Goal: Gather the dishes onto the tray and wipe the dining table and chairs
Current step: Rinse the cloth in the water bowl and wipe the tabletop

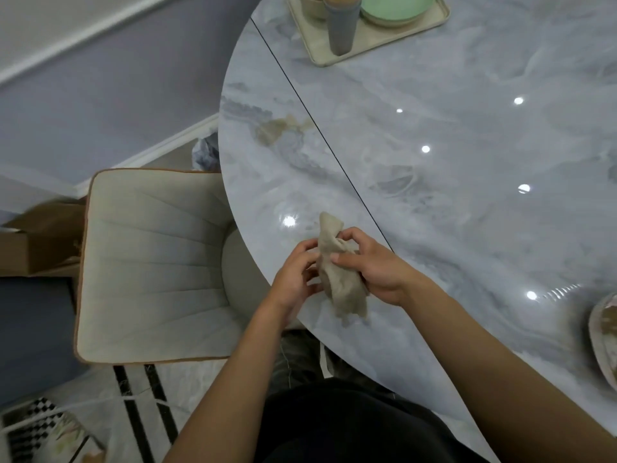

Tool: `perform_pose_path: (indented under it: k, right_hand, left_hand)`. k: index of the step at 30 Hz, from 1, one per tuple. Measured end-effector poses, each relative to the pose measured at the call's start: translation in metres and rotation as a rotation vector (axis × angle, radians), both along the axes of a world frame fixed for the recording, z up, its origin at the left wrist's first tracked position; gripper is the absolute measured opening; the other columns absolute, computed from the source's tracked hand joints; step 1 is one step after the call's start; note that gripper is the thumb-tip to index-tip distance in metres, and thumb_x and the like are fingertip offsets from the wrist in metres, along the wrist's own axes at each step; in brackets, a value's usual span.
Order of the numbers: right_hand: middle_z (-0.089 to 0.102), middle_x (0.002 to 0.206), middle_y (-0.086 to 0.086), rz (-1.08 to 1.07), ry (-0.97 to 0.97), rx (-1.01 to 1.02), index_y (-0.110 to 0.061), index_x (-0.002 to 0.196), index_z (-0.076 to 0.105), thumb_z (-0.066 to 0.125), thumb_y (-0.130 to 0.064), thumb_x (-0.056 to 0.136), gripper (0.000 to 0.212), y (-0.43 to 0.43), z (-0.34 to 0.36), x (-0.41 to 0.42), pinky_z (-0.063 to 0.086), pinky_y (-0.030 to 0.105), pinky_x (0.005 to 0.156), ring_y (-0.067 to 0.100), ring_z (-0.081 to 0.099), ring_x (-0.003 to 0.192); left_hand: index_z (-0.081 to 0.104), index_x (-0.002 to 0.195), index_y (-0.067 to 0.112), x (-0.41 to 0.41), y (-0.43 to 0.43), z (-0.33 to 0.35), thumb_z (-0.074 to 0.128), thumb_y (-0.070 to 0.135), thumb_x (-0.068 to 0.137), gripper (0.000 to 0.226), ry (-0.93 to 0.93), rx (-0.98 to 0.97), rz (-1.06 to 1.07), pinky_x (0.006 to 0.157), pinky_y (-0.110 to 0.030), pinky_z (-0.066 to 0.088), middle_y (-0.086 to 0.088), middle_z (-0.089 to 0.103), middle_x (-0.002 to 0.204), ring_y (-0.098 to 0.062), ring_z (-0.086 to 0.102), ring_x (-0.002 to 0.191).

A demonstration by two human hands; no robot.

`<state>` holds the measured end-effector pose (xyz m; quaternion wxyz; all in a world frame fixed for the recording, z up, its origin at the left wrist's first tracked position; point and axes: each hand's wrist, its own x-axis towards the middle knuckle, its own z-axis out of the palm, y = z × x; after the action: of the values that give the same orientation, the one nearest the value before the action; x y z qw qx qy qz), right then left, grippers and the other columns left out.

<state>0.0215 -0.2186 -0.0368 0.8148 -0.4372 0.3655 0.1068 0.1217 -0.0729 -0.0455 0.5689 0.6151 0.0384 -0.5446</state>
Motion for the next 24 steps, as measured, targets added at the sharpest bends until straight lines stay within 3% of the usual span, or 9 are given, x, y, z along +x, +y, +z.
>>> perform_pose_path:
  k: [3, 5, 10, 13, 16, 19, 21, 22, 24]
  right_hand:
    - [0.07, 0.095, 0.005, 0.067, -0.005, -0.208, -0.016, 0.102, 0.067, 0.071, -0.013, 0.096, 0.008, 0.005, -0.001, -0.003, 0.056, 0.029, 0.076, 0.017, 0.068, 0.09]
    - [0.069, 0.09, 0.001, 0.071, 0.01, -0.368, -0.02, 0.099, 0.07, 0.076, -0.016, 0.092, 0.01, 0.012, 0.001, -0.004, 0.053, 0.024, 0.073, 0.012, 0.065, 0.083]
    - [0.066, 0.103, 0.001, 0.068, 0.168, -0.61, -0.035, 0.107, 0.056, 0.069, -0.007, 0.081, 0.04, 0.019, -0.001, -0.022, 0.053, 0.029, 0.064, 0.02, 0.066, 0.086]
    - [0.064, 0.101, -0.002, 0.076, 0.199, -0.76, -0.032, 0.099, 0.057, 0.065, -0.004, 0.082, 0.035, 0.033, -0.011, -0.029, 0.05, 0.028, 0.069, 0.015, 0.062, 0.085]
    - [0.052, 0.103, -0.006, 0.019, 0.306, -0.964, -0.034, 0.104, 0.056, 0.07, -0.017, 0.087, 0.028, 0.049, -0.025, -0.031, 0.05, 0.03, 0.072, 0.01, 0.057, 0.088]
    - [0.05, 0.096, -0.007, -0.025, 0.442, -1.02, -0.035, 0.102, 0.056, 0.07, -0.028, 0.09, 0.019, 0.06, -0.032, -0.026, 0.04, 0.024, 0.058, 0.004, 0.054, 0.077]
    - [0.058, 0.084, -0.006, -0.006, 0.458, -0.996, -0.033, 0.095, 0.056, 0.068, -0.029, 0.09, 0.013, 0.069, -0.037, -0.02, 0.038, 0.027, 0.054, 0.01, 0.056, 0.071]
    - [0.061, 0.077, -0.005, -0.011, 0.462, -0.982, -0.03, 0.092, 0.055, 0.068, -0.029, 0.09, 0.014, 0.074, -0.04, -0.016, 0.039, 0.027, 0.054, 0.011, 0.057, 0.069]
    - [0.063, 0.07, -0.005, -0.056, 0.518, -0.951, -0.025, 0.087, 0.052, 0.07, -0.03, 0.089, 0.018, 0.081, -0.043, -0.008, 0.039, 0.028, 0.055, 0.009, 0.057, 0.066]
  left_hand:
    - [0.061, 0.128, 0.014, 0.008, -0.003, -0.004, 0.059, 0.032, 0.102, 0.032, 0.007, 0.032, -0.047, 0.081, -0.038, 0.059, -0.009, 0.073, 0.115, -0.023, 0.072, 0.098]
    - [0.061, 0.125, 0.013, 0.015, -0.005, -0.007, 0.058, 0.026, 0.106, 0.023, -0.02, 0.068, -0.078, 0.081, -0.038, 0.061, -0.011, 0.075, 0.114, -0.025, 0.075, 0.097]
    - [0.063, 0.116, 0.01, 0.023, -0.014, -0.016, 0.052, 0.014, 0.106, 0.015, -0.047, 0.108, -0.137, 0.078, -0.039, 0.063, -0.018, 0.076, 0.109, -0.032, 0.075, 0.098]
    - [0.063, 0.111, 0.009, 0.027, -0.021, -0.023, 0.048, 0.011, 0.105, 0.016, -0.055, 0.128, -0.228, 0.078, -0.039, 0.061, -0.018, 0.073, 0.102, -0.029, 0.071, 0.09]
    - [0.064, 0.098, 0.018, 0.035, -0.024, -0.026, 0.046, 0.014, 0.102, 0.02, -0.101, 0.159, -0.237, 0.077, -0.043, 0.056, -0.016, 0.07, 0.096, -0.03, 0.066, 0.088]
    - [0.06, 0.092, 0.02, 0.047, -0.022, -0.029, 0.042, 0.019, 0.099, 0.02, -0.127, 0.184, -0.238, 0.08, -0.046, 0.053, -0.013, 0.064, 0.097, -0.03, 0.062, 0.093]
    - [0.058, 0.099, 0.015, 0.053, -0.02, -0.032, 0.049, 0.039, 0.096, 0.026, -0.111, 0.182, -0.275, 0.088, -0.048, 0.057, -0.01, 0.065, 0.102, -0.03, 0.064, 0.1]
    - [0.059, 0.102, 0.014, 0.055, -0.02, -0.034, 0.057, 0.048, 0.092, 0.036, -0.141, 0.186, -0.307, 0.087, -0.044, 0.057, -0.007, 0.066, 0.101, -0.027, 0.065, 0.099]
    - [0.058, 0.103, 0.016, 0.06, -0.02, -0.036, 0.073, 0.046, 0.089, 0.036, -0.289, 0.178, -0.384, 0.071, -0.025, 0.053, 0.0, 0.063, 0.09, -0.015, 0.061, 0.082]
